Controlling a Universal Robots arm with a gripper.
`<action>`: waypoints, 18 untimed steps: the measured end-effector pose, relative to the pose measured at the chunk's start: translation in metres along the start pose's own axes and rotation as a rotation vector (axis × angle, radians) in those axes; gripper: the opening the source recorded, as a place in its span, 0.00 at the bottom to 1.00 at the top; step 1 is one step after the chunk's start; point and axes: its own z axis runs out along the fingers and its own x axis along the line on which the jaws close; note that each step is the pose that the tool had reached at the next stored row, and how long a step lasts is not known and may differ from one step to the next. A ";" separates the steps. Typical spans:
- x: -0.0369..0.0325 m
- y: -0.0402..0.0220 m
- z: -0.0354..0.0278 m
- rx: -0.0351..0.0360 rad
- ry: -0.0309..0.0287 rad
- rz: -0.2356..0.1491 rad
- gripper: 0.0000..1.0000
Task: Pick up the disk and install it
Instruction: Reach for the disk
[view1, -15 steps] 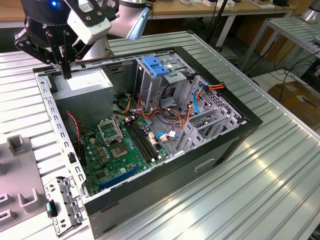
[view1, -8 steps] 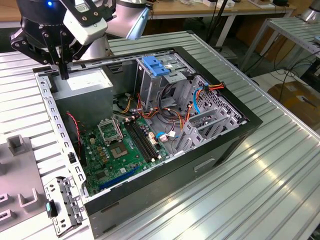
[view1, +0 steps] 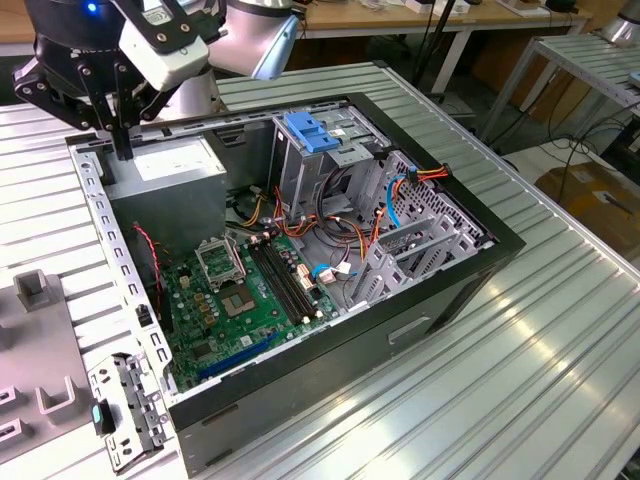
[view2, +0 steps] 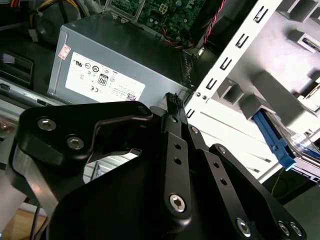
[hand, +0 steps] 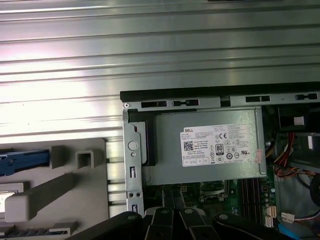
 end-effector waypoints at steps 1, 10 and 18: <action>0.0005 0.0000 0.0000 0.0000 0.0000 0.000 0.11; 0.0168 -0.0013 -0.0004 0.0000 0.0000 0.000 0.11; 0.0305 -0.0023 -0.0007 0.0000 0.0001 0.000 0.11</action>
